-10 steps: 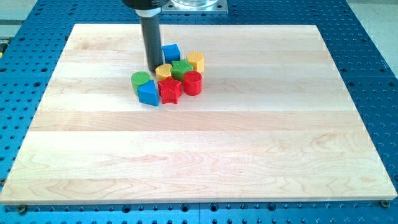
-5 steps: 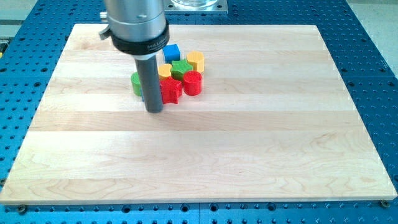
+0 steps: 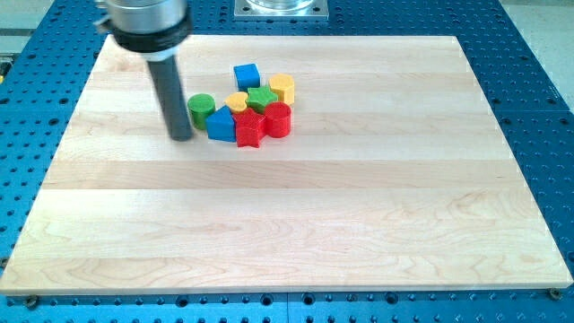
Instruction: Adjust all the blocks to form a group
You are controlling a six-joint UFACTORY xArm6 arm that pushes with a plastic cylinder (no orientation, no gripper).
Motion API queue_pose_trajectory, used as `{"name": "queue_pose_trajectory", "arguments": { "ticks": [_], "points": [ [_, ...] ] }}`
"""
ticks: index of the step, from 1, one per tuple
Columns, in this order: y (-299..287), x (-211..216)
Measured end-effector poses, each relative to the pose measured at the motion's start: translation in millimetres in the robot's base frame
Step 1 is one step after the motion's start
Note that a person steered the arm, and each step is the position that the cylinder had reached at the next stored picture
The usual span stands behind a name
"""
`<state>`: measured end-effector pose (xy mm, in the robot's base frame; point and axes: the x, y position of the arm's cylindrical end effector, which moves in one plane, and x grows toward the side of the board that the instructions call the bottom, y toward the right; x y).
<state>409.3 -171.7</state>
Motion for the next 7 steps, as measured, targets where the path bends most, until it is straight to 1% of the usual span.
{"name": "queue_pose_trajectory", "arguments": {
  "ticks": [1, 4, 5, 6, 7],
  "points": [
    [-21.7, -24.8],
    [16.1, -34.3],
    [9.8, -39.4],
    [36.0, -47.0],
    [44.9, -50.5]
  ]
}}
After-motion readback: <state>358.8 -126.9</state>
